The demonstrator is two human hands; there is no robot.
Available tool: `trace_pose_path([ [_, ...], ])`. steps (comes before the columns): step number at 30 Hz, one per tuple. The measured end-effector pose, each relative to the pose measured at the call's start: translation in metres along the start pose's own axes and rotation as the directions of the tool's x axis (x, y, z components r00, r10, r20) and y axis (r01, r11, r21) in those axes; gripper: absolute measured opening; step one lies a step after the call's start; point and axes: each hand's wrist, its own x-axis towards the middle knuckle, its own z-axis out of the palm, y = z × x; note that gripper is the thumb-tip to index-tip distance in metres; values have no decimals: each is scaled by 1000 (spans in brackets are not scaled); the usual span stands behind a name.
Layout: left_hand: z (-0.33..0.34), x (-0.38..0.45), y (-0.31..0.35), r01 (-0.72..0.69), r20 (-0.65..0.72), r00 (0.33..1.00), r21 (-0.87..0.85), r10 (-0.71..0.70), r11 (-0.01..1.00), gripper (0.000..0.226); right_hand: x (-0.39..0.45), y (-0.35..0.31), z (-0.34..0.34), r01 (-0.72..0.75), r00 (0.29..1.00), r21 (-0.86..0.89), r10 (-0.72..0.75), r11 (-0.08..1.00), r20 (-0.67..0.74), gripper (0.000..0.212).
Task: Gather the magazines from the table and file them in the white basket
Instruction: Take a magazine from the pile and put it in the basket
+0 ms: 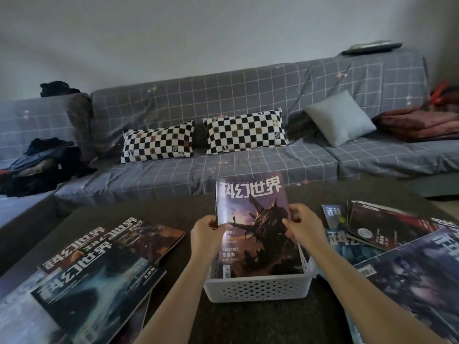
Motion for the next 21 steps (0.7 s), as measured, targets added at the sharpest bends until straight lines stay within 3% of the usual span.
trace_pose_path([
  [6,3,-4,-8,-35,-25,999,14,35,999,36,-4,6,4,9,999,-48,-11,999,-47,29],
  [12,5,-2,-8,-51,-56,996,214,65,976,21,-1,5,7,76,992,-164,-91,984,-87,27],
  [21,11,-4,-14,-79,-87,990,283,108,956,13,5,13,9,35,991,-422,-85,906,-102,35],
])
